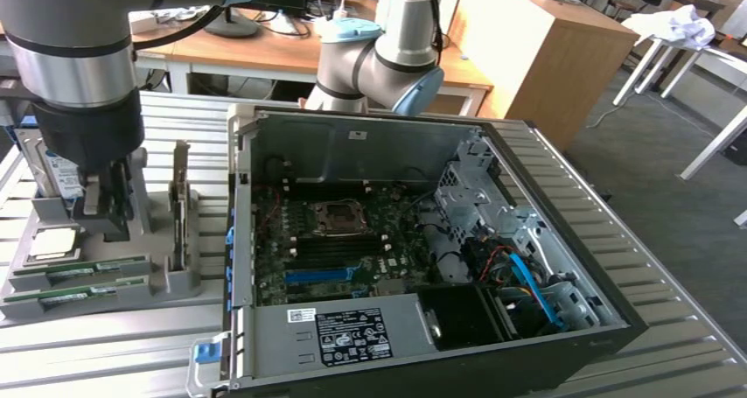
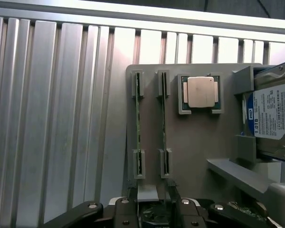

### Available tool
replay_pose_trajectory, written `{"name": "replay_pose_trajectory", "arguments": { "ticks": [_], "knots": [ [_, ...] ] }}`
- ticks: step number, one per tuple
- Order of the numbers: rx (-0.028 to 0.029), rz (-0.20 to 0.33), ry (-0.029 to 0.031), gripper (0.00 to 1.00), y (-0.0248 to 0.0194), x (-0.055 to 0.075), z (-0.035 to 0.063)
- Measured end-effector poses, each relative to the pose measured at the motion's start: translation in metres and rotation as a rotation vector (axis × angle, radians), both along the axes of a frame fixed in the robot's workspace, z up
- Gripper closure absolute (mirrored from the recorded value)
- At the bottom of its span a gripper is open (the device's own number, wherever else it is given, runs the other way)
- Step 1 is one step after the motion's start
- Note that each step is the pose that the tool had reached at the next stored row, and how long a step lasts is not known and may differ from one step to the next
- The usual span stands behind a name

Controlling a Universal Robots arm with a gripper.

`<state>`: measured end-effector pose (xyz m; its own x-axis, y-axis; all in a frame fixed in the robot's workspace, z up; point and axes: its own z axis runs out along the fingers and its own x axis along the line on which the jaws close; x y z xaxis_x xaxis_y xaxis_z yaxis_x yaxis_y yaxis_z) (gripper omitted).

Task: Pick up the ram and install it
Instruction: 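Pick up the ram and move it above insertion slot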

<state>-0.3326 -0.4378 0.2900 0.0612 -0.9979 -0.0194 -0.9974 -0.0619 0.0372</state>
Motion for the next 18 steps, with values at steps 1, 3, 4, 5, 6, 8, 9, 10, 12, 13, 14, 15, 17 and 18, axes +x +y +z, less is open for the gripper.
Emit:
{"name": "replay_pose_trajectory", "arguments": {
  "ticks": [1, 3, 4, 5, 6, 8, 9, 10, 12, 13, 14, 15, 17, 18],
  "knots": [
    [0.0009, 0.0, -0.0007, 0.64, 0.0, -0.004, -0.0002],
    [0.0018, 0.0, -0.0015, 0.64, -0.0001, -0.013, -0.0005],
    [0.0022, 0.0, -0.0017, 0.64, -0.0001, -0.016, -0.0007],
    [0.0024, 0.0, -0.0018, 0.64, 0.0, -0.018, -0.0011],
    [0.0025, 0.0, -0.0018, 0.64, 0.0, -0.019, -0.0013],
    [0.0026, 0.0, -0.0018, 0.64, 0.0, -0.021, -0.0022],
    [0.0025, -0.001, -0.0018, 0.64, 0.0, -0.023, -0.0027],
    [0.0026, -0.001, -0.0017, 0.64, 0.0, -0.024, -0.0033],
    [0.0026, -0.001, -0.0018, 0.64, 0.0, -0.026, -0.0052],
    [0.0027, -0.001, -0.0019, 0.64, 0.0, -0.026, -0.0062],
    [0.0025, -0.002, -0.0017, 0.64, -0.0001, -0.027, -0.0072],
    [0.0025, -0.002, -0.0017, 0.64, -0.0001, -0.028, -0.0081],
    [0.0026, -0.002, -0.0018, 0.64, -0.0001, -0.028, -0.0099],
    [0.0025, -0.002, -0.0017, 0.64, -0.0001, -0.029, -0.0109]
  ]
}}
